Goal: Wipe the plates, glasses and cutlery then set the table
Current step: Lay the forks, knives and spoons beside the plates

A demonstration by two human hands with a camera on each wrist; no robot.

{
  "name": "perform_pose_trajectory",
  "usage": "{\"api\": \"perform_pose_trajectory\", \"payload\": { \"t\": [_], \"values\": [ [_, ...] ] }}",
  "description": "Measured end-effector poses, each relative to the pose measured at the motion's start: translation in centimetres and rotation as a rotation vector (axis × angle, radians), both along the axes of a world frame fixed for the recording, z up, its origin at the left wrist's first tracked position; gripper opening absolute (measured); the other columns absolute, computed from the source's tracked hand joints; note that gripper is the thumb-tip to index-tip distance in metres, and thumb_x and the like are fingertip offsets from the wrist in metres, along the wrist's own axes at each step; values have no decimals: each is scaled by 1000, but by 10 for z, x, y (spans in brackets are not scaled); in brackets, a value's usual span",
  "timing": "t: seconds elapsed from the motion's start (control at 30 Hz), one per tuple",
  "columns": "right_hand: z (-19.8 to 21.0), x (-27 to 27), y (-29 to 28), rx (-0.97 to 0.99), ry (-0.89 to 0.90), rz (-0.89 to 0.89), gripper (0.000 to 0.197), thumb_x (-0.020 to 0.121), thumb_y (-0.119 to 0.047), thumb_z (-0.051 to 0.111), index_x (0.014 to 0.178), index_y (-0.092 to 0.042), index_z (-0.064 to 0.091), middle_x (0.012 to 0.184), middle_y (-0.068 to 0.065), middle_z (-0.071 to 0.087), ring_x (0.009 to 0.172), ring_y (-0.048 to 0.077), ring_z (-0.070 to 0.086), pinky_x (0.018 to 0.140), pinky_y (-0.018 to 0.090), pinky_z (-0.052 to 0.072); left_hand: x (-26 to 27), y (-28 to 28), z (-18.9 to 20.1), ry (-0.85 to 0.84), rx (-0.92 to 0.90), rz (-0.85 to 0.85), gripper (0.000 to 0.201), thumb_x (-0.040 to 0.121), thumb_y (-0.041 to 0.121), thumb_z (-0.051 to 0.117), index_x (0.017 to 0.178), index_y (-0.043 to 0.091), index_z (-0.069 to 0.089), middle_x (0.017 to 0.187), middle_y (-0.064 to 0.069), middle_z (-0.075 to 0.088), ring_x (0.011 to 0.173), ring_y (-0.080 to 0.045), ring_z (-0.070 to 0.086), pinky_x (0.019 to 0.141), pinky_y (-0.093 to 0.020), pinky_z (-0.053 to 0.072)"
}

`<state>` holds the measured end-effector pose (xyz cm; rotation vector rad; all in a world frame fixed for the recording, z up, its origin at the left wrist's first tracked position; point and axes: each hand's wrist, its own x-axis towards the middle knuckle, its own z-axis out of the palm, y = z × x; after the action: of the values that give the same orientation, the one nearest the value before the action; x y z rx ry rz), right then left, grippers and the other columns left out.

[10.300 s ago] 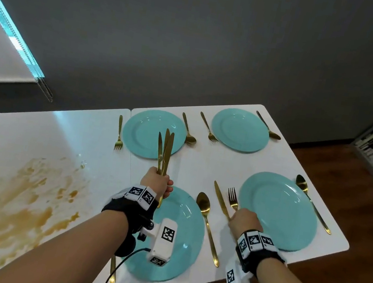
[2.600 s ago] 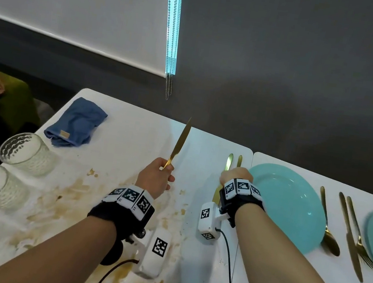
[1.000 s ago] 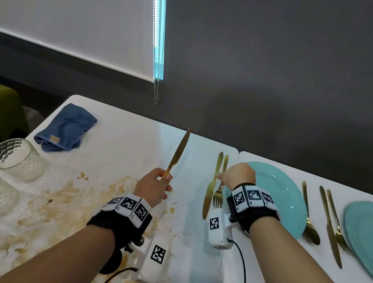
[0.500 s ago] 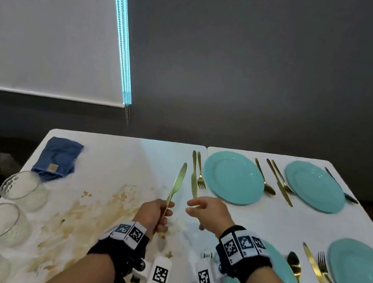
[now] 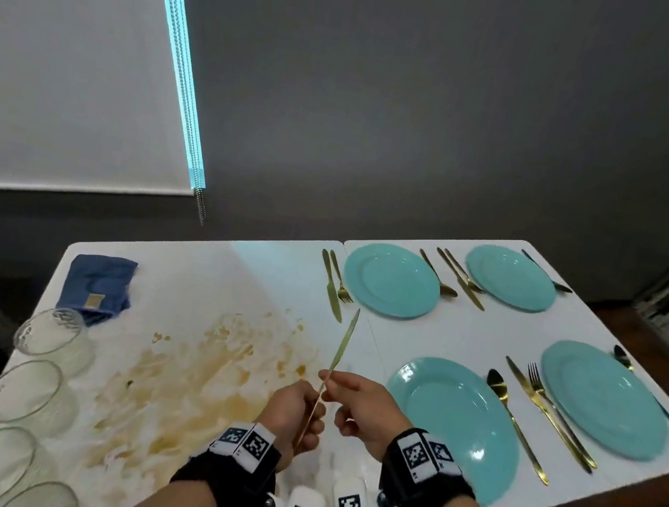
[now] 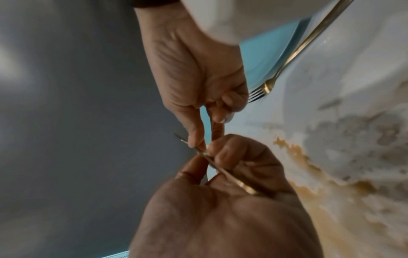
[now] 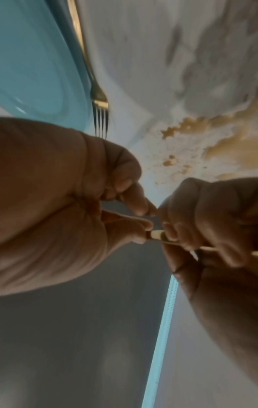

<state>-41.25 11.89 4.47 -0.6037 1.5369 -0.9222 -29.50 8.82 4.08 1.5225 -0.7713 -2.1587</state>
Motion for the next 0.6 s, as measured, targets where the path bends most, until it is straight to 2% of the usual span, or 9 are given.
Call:
{"api": "perform_pose_trajectory", "payload": {
  "t": [0.13,0.2,0.27,0.37,0.4,0.47,0.53,0.6],
  "values": [
    [-2,-4,10,-9,-149,-71,10,93,-10,55,97,-13,64,81,3,62,45,8,43,47,19,34,-3,9,-5,56,38,-6,18,90,13,34,76,12,45,53,0,43,41,-12,34,36,-18,25],
    [-4,-6,15,-6,-155,-87,6,92,-9,57,94,-11,63,77,2,63,46,9,43,45,19,34,-5,16,-6,90,55,-17,21,90,14,33,76,11,48,54,-1,46,40,-12,37,40,-20,28],
    [-6,-8,17,-1,-111,-91,2,91,-10,59,90,-9,61,74,2,62,46,9,41,43,18,34,-7,22,-8,52,49,-34,22,92,15,34,80,8,51,59,-4,53,44,-14,44,44,-22,34],
    [-16,-20,20,42,66,-124,5,88,-10,63,84,-10,60,74,4,62,42,10,39,41,20,32,-6,22,-10,-148,-78,-137,21,99,22,36,94,8,51,75,-5,56,58,-16,48,54,-24,35],
    [-22,-26,22,63,151,-125,7,87,-10,65,82,-11,60,74,5,63,42,11,40,41,21,32,-4,19,-12,-207,-126,-163,21,100,24,37,94,8,50,76,-4,53,58,-15,45,55,-24,33],
    [-31,-37,27,125,360,-74,5,85,-12,67,80,-10,65,79,7,66,47,13,45,46,22,37,3,12,-15,-270,-190,-154,24,100,20,39,83,7,49,73,-5,47,55,-16,40,53,-23,28],
    [-42,-44,31,222,592,59,12,85,-17,66,91,-7,71,91,7,68,62,16,56,58,23,46,11,5,-21,-296,-223,-122,23,99,15,41,81,3,49,72,-7,47,54,-18,39,52,-24,27],
    [-54,-47,34,317,764,186,24,86,-22,66,103,-6,71,106,7,69,91,21,63,80,27,51,17,2,-28,-319,-243,-120,20,98,12,42,84,1,49,73,-8,49,55,-19,41,52,-26,29]
  ]
}}
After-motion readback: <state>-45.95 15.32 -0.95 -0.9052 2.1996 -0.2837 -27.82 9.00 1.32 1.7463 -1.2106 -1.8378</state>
